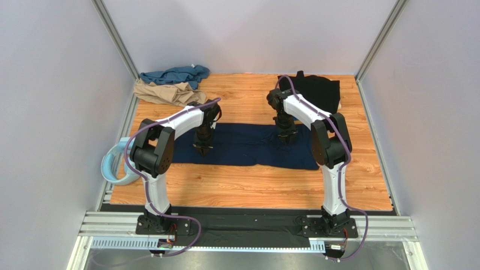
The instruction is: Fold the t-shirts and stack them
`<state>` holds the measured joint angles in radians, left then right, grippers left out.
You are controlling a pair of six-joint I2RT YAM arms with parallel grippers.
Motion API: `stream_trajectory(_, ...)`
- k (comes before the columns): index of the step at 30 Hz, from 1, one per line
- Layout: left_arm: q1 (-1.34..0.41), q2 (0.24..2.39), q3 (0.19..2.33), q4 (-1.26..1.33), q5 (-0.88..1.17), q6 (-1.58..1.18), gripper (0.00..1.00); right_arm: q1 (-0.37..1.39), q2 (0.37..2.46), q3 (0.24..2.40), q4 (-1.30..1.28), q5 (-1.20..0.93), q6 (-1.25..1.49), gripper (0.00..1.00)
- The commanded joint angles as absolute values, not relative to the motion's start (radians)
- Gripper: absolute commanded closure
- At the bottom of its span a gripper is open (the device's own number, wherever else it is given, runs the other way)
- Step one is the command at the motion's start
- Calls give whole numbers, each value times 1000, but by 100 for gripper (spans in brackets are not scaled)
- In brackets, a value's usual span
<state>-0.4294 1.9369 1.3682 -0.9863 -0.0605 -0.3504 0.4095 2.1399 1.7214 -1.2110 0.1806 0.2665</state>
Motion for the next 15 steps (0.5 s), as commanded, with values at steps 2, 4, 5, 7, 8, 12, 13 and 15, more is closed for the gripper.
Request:
stream_trajectory(2, -428, 1940, 1384, -996, -57, -331, 83, 400, 2059, 1674, -1190, 186, 268, 67)
stream_trajectory(4, -428, 1940, 1379, -991, -57, -333, 83, 400, 2045, 1667, -1192, 175, 267, 64)
stream_trajectory(5, -428, 1940, 1378, -991, -57, -333, 83, 400, 2036, 1655, -1184, 164, 264, 60)
stream_trajectory(7, -428, 1940, 1374, -991, -55, -334, 83, 403, 2002, 1643, -1170, 153, 261, 57)
stream_trajectory(8, -428, 1940, 1373, -989, -55, -334, 83, 406, 1994, 1640, -1164, 143, 258, 57)
stream_trajectory(12, -428, 1940, 1365, -986, -54, -336, 83, 426, 1983, 1646, -1163, 127, 252, 57)
stream_trajectory(13, -428, 1939, 1365, -986, -52, -336, 83, 431, 1985, 1647, -1161, 127, 250, 57)
stream_trajectory(15, -428, 1939, 1365, -985, -51, -337, 83, 448, 1999, 1654, -1163, 121, 252, 56)
